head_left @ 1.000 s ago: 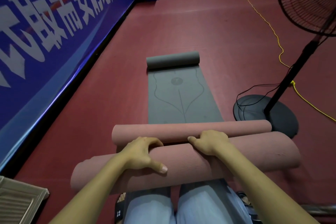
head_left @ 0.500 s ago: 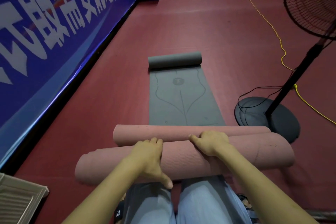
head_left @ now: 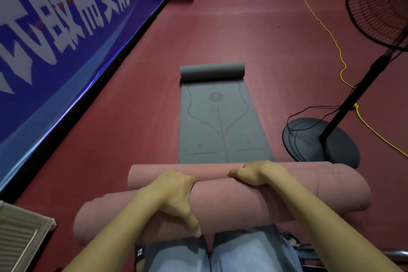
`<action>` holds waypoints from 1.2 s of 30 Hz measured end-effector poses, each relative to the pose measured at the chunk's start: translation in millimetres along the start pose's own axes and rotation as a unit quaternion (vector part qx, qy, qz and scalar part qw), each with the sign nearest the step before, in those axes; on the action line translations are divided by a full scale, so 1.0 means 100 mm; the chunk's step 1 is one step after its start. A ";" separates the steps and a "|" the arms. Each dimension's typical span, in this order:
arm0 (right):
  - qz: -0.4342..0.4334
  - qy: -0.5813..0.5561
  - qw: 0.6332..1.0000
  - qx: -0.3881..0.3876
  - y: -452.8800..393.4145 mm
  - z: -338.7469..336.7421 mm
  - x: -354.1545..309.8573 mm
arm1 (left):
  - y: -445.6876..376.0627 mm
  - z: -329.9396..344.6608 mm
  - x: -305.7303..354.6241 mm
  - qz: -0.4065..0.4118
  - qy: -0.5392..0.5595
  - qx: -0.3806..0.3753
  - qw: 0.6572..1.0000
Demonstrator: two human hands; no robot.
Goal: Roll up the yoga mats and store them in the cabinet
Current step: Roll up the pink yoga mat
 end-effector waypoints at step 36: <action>-0.014 0.022 0.967 0.254 -0.13 -0.10 -0.10 | -0.21 0.03 -0.07 -0.042 -0.034 -0.006 0.999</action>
Point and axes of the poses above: each hand's wrist, its own y-axis away from the middle knuckle, its own z-axis out of the palm, x = y × z, the point moved 9 cm from there along -y, towards the middle knuckle, and after that the axes turned 7 degrees about y, right-handed, at the moved point
